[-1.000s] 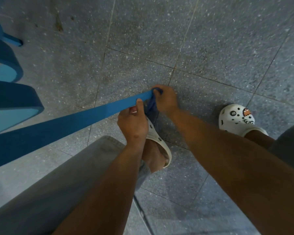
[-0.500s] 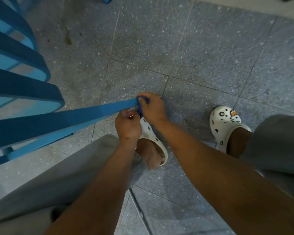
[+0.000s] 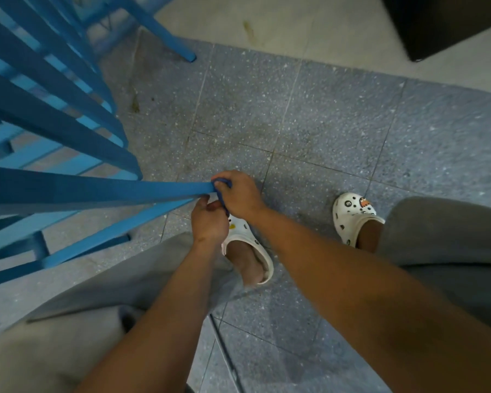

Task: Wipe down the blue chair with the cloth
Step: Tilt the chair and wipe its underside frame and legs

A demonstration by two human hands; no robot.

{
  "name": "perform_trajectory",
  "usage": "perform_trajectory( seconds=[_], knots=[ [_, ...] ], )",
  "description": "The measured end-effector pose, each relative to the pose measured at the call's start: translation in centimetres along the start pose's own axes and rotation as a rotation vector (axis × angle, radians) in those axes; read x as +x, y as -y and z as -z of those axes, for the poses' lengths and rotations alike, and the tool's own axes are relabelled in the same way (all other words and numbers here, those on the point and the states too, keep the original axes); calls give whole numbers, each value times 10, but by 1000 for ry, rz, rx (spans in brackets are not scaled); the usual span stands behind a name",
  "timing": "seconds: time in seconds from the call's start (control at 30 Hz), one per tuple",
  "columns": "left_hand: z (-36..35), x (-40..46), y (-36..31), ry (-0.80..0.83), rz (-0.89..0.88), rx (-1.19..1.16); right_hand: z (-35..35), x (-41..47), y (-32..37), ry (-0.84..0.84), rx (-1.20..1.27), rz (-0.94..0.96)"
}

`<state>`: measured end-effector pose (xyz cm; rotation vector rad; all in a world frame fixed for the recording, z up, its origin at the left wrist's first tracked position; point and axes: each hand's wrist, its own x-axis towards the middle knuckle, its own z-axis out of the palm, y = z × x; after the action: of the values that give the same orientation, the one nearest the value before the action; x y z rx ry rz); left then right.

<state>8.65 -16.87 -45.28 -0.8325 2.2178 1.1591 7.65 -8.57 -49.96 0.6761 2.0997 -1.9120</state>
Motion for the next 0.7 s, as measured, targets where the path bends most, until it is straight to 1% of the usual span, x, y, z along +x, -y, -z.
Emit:
perform_trajectory(
  seconds=[0.17,0.33,0.43,0.5,0.6,0.7],
  knots=[
    [8,-12,-6,25,89,-163,17,-10,19,99,-7,14],
    [24,-32,-3,66,76,-195,24,-29,36,124,30,-27],
    [43,-44,-1,83,22,-101,18,-41,48,128,29,-77],
    [59,-48,-1,64,-7,-40,10,-48,57,112,55,-139],
    [83,-57,-2,43,-131,89,-3,-59,72,34,138,-216],
    [102,-64,-3,29,-233,121,-17,-68,81,-36,252,-324]
  ],
)
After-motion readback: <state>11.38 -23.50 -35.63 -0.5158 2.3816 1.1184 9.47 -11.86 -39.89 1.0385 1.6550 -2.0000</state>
